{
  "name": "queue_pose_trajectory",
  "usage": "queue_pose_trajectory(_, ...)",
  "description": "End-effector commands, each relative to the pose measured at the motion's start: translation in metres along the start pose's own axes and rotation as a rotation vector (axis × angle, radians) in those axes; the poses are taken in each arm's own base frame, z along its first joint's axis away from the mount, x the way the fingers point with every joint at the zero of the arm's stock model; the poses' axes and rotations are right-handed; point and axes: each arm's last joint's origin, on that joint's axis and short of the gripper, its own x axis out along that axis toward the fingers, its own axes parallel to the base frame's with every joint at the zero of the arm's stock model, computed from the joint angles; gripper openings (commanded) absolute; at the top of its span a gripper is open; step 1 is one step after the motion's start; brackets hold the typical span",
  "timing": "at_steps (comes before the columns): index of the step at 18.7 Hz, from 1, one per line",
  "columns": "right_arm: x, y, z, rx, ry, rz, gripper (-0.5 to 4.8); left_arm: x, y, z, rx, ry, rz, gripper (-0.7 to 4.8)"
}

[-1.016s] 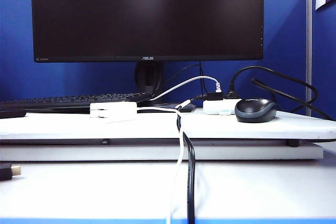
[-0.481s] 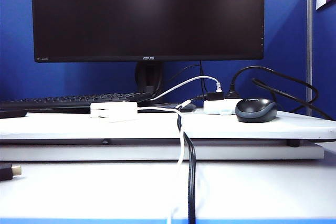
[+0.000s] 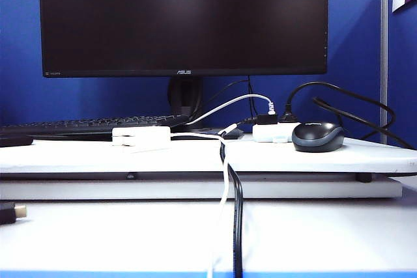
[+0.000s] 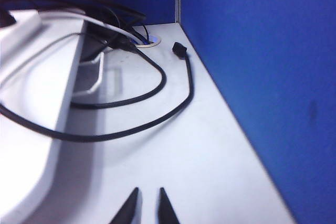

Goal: Pick up the Type-C charging cable and the charging base, insert one end of the Type-C charger into the corresponding slot on the base, and finally place the plugged-in charger back on the table.

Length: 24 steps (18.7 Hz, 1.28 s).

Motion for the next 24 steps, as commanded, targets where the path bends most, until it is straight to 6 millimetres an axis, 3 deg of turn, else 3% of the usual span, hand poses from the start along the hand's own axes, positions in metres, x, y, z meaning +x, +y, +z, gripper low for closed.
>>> queue_pose_trajectory(1, 0.0005, 0.0001, -0.0016, -0.087, 0.003, 0.005, 0.49, 0.0, 0.0001, -0.0013, -0.001, 0.01, 0.0, -0.03)
queue_pose_trajectory(24, 0.0006, 0.0015, -0.0018, -0.051, 0.003, 0.056, 0.49, 0.0, 0.0001, -0.0013, -0.001, 0.011, 0.0, -0.03)
